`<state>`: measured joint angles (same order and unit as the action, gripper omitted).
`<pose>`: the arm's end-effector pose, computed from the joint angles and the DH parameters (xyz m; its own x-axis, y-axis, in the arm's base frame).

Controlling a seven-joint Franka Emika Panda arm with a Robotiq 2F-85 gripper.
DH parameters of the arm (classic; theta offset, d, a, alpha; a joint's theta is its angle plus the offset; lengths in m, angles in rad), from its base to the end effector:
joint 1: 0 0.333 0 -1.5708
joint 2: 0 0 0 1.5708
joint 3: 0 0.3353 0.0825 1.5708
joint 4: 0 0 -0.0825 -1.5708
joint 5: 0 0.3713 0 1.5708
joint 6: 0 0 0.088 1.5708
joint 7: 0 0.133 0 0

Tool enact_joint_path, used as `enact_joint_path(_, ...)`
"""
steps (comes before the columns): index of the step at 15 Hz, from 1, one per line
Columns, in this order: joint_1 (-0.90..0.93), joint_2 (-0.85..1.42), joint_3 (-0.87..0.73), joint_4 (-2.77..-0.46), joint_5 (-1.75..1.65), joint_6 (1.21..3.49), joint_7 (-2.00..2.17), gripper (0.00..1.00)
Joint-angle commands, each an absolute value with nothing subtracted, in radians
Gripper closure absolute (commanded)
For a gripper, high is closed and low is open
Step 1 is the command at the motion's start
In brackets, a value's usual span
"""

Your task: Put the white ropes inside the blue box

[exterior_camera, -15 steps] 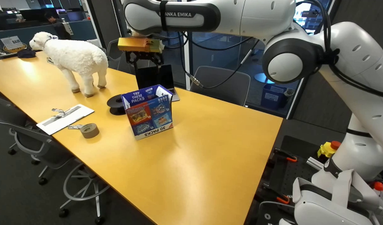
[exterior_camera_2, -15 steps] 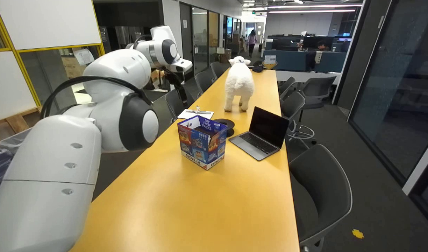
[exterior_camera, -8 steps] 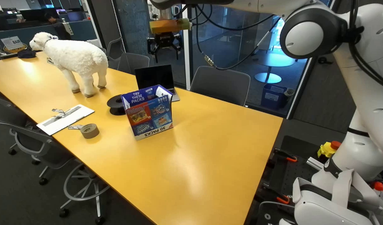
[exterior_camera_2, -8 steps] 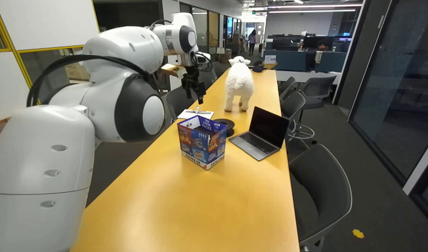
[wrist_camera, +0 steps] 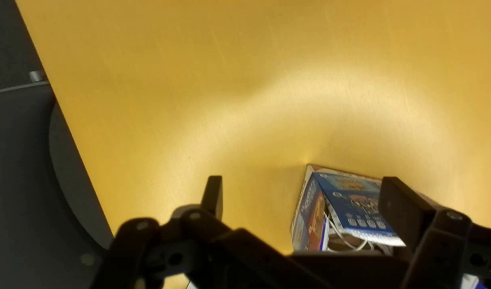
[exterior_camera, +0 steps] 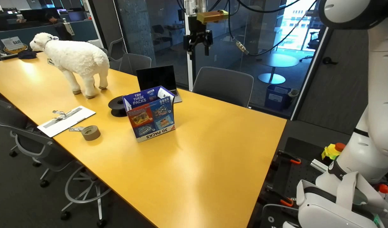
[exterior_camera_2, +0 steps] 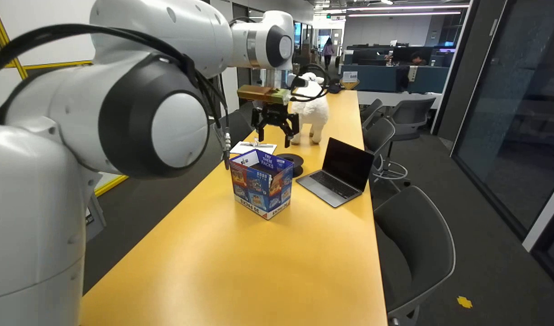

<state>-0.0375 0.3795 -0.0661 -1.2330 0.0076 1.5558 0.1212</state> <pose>0.6528 -0.0586 0.5435 0.9742 -0.2194 -0.0535 -0.2184 -0.9756 0.0235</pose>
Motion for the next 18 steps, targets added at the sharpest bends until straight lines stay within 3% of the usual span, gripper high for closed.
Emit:
enact_joint_path(1, -0.088, 0.183, -0.069, -1.480, 0.004, 1.536, -0.092, 0.00)
enact_joint_path(18, -0.068, -0.654, -0.166, -2.371, 0.089, 1.592, -0.551, 0.00)
